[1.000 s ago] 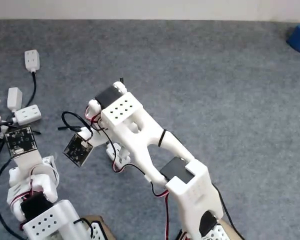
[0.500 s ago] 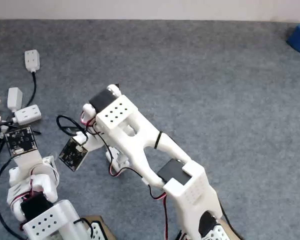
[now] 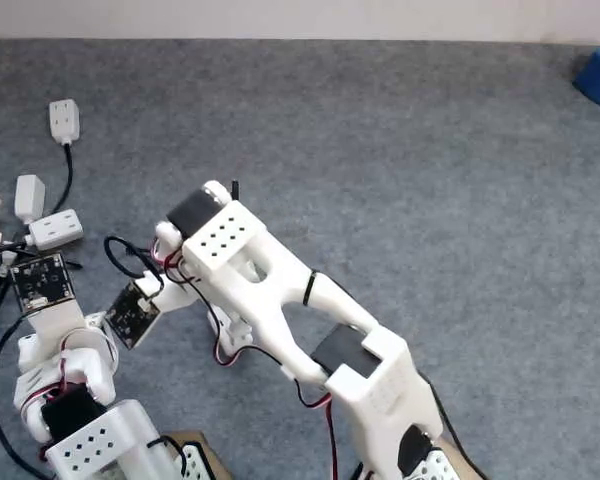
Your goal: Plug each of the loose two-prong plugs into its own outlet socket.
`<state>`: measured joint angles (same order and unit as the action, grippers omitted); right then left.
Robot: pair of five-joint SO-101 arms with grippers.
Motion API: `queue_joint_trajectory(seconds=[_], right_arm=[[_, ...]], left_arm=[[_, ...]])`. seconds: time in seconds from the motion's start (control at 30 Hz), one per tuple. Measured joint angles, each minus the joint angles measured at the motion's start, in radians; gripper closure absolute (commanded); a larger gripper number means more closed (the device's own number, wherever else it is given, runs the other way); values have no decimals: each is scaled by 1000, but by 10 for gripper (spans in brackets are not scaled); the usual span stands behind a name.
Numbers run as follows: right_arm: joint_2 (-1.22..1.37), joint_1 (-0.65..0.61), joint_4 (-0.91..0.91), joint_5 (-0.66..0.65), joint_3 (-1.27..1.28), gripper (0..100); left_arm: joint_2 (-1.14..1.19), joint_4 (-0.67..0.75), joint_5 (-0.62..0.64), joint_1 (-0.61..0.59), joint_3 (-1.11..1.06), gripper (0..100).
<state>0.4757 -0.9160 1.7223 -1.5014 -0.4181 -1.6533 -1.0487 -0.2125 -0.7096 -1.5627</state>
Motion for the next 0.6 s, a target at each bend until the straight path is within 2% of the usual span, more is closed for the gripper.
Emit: queue_joint_trajectory(seconds=[0.3, 0.6], right_arm=[[-40, 26, -117, 3, 106, 991], [-66, 6, -120, 66, 117, 991]], left_arm=[[0, 0, 0, -40, 37, 748], [0, 0, 0, -46, 74, 748]])
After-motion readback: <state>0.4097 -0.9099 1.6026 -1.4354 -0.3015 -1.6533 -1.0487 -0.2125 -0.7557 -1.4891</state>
